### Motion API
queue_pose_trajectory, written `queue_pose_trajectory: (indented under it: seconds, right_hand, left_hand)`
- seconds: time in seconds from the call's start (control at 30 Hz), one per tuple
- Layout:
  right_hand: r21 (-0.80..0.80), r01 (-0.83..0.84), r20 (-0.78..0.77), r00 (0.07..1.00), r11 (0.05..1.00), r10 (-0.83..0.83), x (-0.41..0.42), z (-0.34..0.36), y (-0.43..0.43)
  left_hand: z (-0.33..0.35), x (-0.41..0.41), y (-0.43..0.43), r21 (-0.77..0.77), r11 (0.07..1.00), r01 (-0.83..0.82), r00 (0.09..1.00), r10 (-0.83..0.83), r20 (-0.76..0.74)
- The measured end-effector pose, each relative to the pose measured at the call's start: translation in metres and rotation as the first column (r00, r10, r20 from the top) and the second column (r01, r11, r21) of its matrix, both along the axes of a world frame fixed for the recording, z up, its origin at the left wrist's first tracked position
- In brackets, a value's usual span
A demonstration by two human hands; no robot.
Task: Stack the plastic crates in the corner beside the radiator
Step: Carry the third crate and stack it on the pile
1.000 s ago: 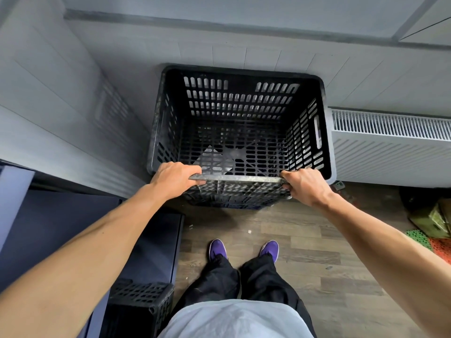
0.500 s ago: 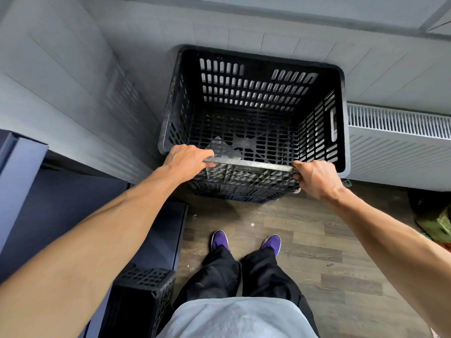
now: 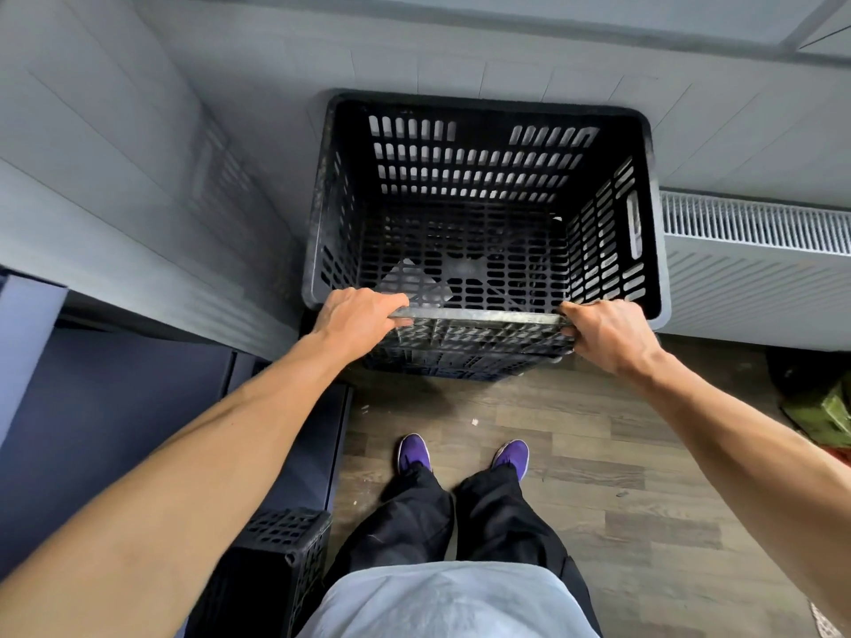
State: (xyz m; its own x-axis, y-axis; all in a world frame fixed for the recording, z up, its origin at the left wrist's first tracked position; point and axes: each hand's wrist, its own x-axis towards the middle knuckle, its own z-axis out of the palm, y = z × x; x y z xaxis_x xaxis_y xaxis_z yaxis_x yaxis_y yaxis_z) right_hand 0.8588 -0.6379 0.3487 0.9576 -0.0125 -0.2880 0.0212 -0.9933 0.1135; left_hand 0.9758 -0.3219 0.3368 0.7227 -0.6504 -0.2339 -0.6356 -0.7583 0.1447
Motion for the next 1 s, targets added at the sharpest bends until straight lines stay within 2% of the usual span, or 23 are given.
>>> queue_pose_trajectory:
  seconds: [0.23,0.53,0.67,0.83,1.0]
  right_hand:
    - [0.022,-0.013,-0.015,1.0,1.0,0.013,-0.002,-0.001,0.007]
    - [0.036,0.042,0.063,0.997,0.998,-0.044,-0.011,-0.009,0.022]
    - [0.061,0.03,0.085,0.996,0.998,-0.035,0.0,-0.012,0.02]
    - [0.056,0.01,0.03,0.999,0.998,-0.012,0.009,-0.01,0.017]
    - [0.047,0.002,0.028,1.0,0.999,-0.003,0.001,-0.007,0.02]
  left_hand:
    - [0.005,0.014,0.009,0.033,0.999,0.032,0.999,-0.031,-0.022]
    - [0.0,0.019,0.019,0.056,0.996,0.068,0.996,-0.072,0.057]
    - [0.003,0.026,0.014,0.074,0.997,0.027,0.997,-0.032,0.07]
    - [0.002,0.028,0.011,0.076,0.996,-0.047,0.999,0.046,0.016]
    - [0.008,0.024,0.014,0.075,0.996,-0.043,0.999,0.045,-0.029]
